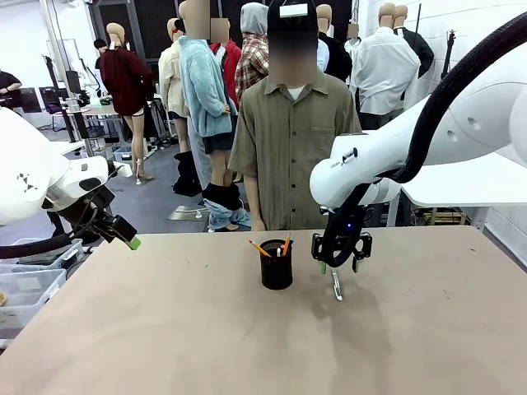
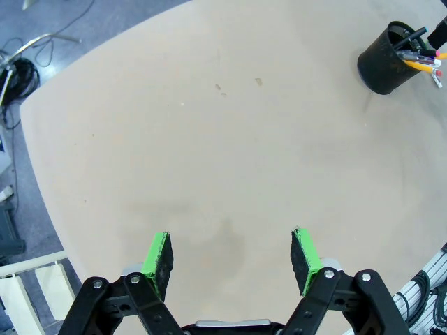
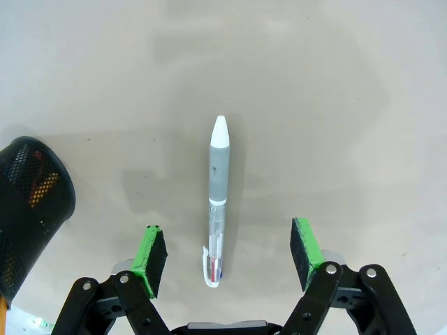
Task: Place the pens into the pen holder.
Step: Pick up a writing instrument from the table and place it into the Pen holder.
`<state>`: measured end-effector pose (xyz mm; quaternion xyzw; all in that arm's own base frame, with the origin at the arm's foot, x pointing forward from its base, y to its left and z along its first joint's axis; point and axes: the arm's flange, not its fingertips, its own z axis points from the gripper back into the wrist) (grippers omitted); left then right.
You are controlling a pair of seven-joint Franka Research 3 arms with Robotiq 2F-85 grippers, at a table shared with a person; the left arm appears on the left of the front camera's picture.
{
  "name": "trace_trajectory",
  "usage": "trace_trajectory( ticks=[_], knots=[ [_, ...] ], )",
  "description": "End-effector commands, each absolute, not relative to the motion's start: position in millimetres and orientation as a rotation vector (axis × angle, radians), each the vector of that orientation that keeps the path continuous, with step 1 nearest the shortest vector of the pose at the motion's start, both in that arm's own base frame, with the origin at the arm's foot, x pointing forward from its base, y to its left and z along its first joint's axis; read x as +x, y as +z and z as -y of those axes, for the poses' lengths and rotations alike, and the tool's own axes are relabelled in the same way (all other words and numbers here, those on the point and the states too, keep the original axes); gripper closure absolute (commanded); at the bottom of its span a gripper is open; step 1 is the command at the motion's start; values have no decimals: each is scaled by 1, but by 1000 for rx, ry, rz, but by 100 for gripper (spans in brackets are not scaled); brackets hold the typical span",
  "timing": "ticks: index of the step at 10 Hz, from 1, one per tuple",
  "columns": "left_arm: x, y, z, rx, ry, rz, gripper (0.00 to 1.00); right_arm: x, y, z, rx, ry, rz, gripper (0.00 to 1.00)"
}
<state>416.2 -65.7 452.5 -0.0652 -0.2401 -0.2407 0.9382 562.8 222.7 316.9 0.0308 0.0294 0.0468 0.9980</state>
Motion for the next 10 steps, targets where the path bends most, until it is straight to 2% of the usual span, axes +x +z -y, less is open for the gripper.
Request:
trace_trajectory(
  ticks=[1, 4, 5, 9, 10],
  knots=[
    [416, 451, 68, -122, -471, 498, 12, 565, 307, -228, 0, 71, -35, 11],
    [416, 451, 68, -122, -471, 498, 12, 564, 298, -235, -40, 68, -28, 11],
    [416, 451, 68, -122, -471, 498, 12, 564, 297, -236, -41, 73, -30, 24],
    [416, 451, 68, -122, -471, 498, 12, 563, 294, -240, -19, 84, -32, 98],
    [416, 451, 68, -122, -471, 498, 12, 564, 294, -240, -16, 83, -37, 100]
  ],
)
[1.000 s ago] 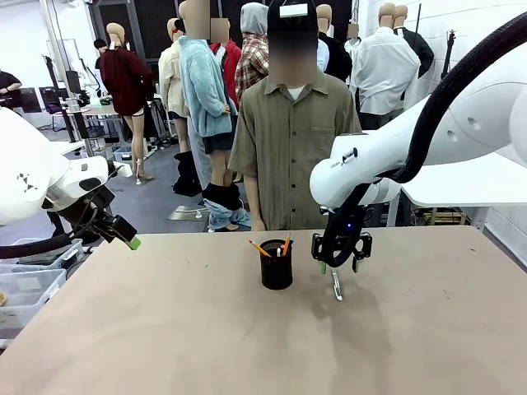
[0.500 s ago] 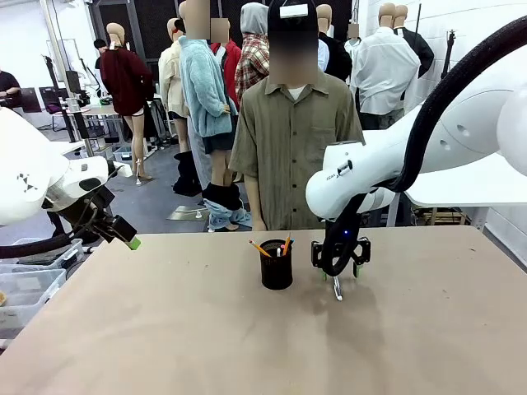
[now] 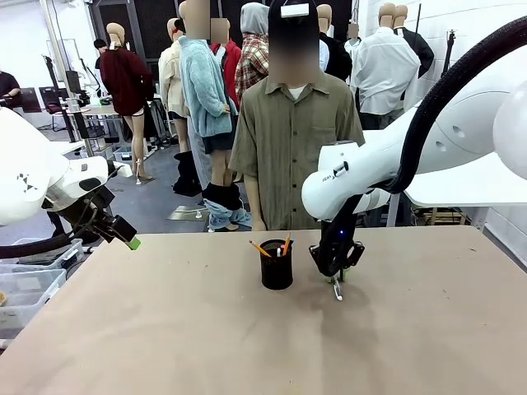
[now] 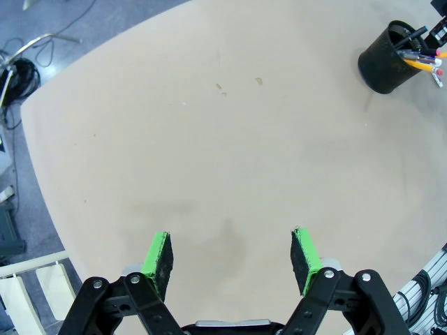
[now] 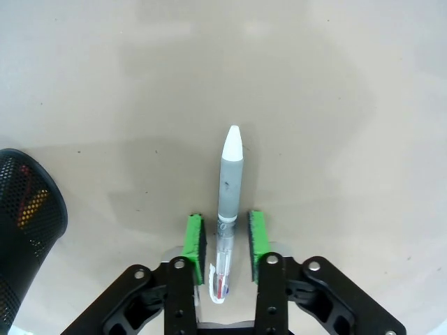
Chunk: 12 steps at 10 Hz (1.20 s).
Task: Place the pens into the pen holder.
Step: Pick up a writing instrument from the table and place it into the Pen holder.
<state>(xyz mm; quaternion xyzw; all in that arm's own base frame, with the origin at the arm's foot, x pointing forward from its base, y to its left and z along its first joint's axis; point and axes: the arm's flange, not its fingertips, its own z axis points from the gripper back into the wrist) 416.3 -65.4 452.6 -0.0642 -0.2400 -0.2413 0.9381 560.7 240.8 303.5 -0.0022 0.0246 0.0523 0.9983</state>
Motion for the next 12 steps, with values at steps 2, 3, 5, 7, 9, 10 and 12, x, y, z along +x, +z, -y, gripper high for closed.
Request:
trace_trajectory(
  ticks=[2, 3, 5, 7, 9, 10, 12],
  knots=[
    [416, 451, 68, -122, -471, 498, 12, 564, 295, -239, -17, 77, -38, 100],
    [416, 451, 68, -122, -471, 498, 12, 564, 300, -236, -16, 66, -34, 100],
    [416, 451, 68, -122, -471, 498, 12, 564, 322, -218, 36, 56, -14, 100],
    [416, 451, 68, -122, -471, 498, 12, 561, 363, -191, 207, 194, 5, 100],
    [416, 451, 68, -122, -471, 498, 12, 557, 399, -179, 254, 362, 47, 100],
    [416, 451, 68, -122, -471, 498, 12, 554, 415, -176, 267, 443, 93, 100],
    [416, 451, 68, -122, -471, 498, 12, 554, 450, -164, 344, 552, 236, 100]
  ],
)
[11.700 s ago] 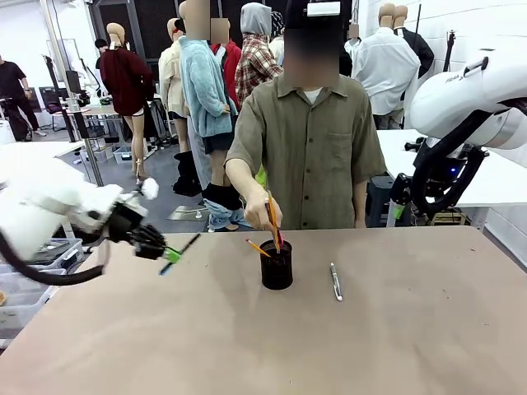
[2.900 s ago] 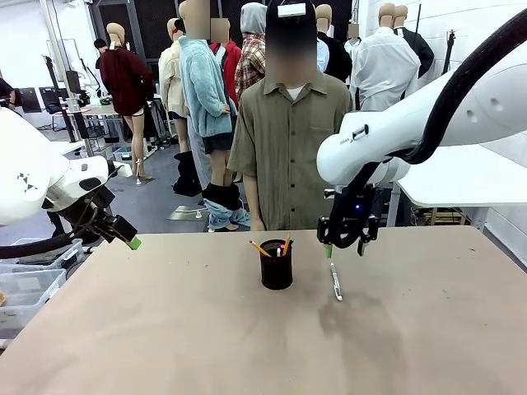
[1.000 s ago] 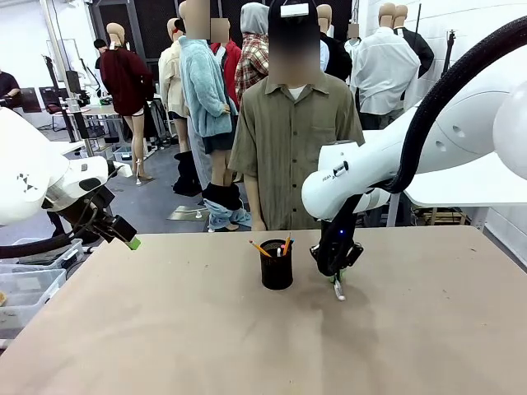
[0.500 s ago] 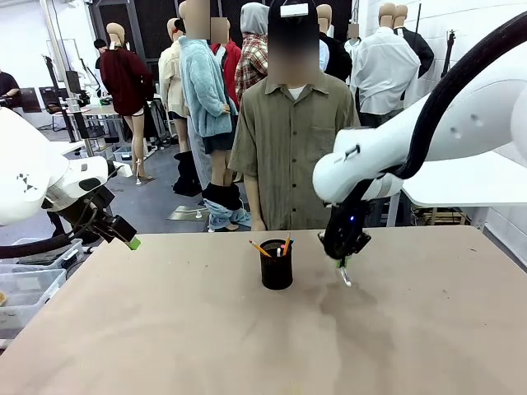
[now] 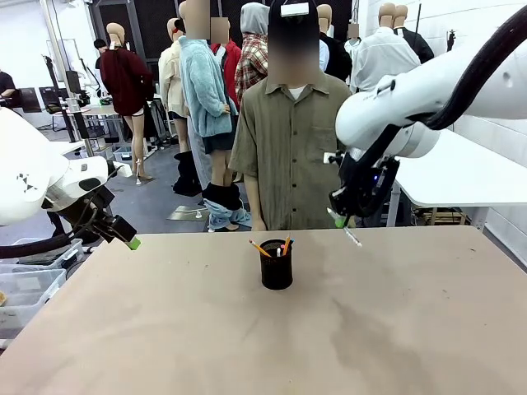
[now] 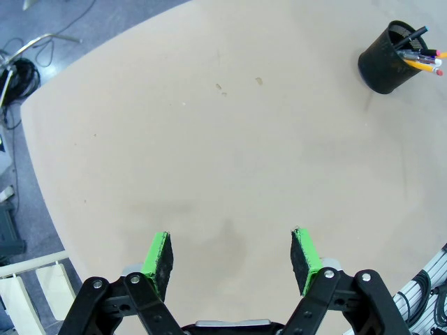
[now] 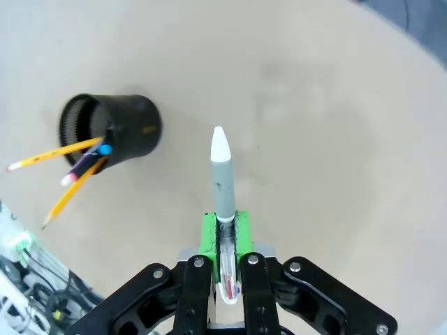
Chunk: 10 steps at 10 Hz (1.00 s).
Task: Place the pens into the pen holder.
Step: Pick up a writing instrument from the table and place it into the Pen holder.
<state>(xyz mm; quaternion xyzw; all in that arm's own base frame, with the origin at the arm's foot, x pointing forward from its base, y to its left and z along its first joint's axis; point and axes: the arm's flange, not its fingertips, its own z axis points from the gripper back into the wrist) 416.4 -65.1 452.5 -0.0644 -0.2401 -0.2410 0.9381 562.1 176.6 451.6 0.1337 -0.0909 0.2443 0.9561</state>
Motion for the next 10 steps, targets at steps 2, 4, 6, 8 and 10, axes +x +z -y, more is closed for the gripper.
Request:
trace_trajectory(
  ticks=[2, 4, 6, 8, 10],
  knots=[
    [416, 451, 68, -122, -471, 498, 12, 558, 476, -167, 489, 778, 373, 100],
    [416, 451, 68, -122, -471, 498, 12, 566, 485, -176, 657, 980, 478, 100],
    [416, 451, 68, -122, -471, 498, 12, 579, 482, -182, 845, 1115, 613, 100],
    [416, 451, 68, -122, -471, 498, 12, 569, 499, -193, 678, 1019, 622, 100],
    [416, 451, 68, -122, -471, 498, 12, 577, 487, -193, 753, 1020, 633, 100]
  ],
)
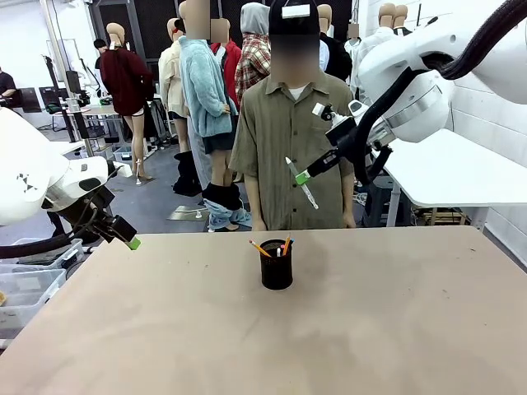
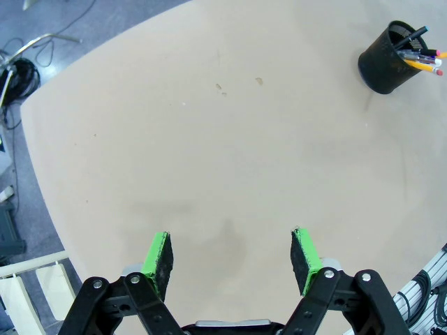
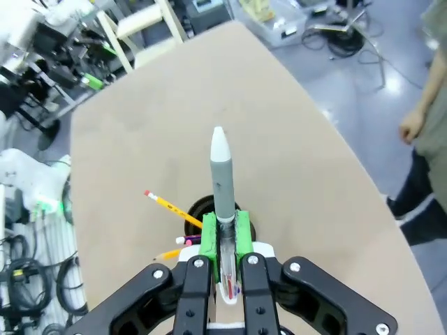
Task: Place the pens into the pen holder.
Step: Pick up a writing instrument from the table and place it into the Pen holder.
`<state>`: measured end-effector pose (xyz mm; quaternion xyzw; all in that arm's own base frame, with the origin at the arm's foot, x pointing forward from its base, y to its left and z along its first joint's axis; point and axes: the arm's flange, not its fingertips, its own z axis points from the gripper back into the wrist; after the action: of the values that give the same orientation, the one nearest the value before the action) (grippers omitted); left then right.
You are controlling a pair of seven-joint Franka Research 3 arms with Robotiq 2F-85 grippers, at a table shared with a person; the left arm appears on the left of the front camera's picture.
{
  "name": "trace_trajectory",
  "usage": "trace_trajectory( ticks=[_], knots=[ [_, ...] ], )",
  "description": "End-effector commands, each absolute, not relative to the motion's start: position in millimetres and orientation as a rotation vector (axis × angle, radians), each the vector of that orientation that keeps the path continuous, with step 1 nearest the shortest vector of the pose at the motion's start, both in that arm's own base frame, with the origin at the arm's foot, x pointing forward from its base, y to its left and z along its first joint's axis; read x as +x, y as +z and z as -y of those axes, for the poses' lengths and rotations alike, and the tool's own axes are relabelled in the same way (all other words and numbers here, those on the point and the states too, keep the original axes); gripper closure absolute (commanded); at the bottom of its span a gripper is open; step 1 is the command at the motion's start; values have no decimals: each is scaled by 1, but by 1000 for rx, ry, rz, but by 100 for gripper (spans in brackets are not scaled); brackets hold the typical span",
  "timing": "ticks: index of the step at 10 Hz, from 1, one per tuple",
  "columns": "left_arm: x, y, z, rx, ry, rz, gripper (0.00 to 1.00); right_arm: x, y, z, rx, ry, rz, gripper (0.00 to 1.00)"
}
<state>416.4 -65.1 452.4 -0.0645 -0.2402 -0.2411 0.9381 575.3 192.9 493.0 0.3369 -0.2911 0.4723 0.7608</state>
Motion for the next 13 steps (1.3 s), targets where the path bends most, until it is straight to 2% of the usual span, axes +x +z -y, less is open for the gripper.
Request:
trace_trajectory(
  ticks=[1, 4, 7, 11, 13],
  knots=[
    [416, 451, 68, -122, -471, 498, 12, 576, 481, -201, 809, 1212, 642, 100],
    [416, 451, 68, -122, -471, 498, 12, 587, 465, -207, 976, 1350, 744, 100],
    [416, 451, 68, -122, -471, 498, 12, 616, 439, -229, 1138, 1417, 682, 100],
    [416, 451, 68, -122, -471, 498, 12, 628, 421, -250, 1271, 1529, 665, 100],
    [416, 451, 68, -122, -471, 498, 12, 633, 410, -257, 1368, 1575, 584, 100]
  ],
)
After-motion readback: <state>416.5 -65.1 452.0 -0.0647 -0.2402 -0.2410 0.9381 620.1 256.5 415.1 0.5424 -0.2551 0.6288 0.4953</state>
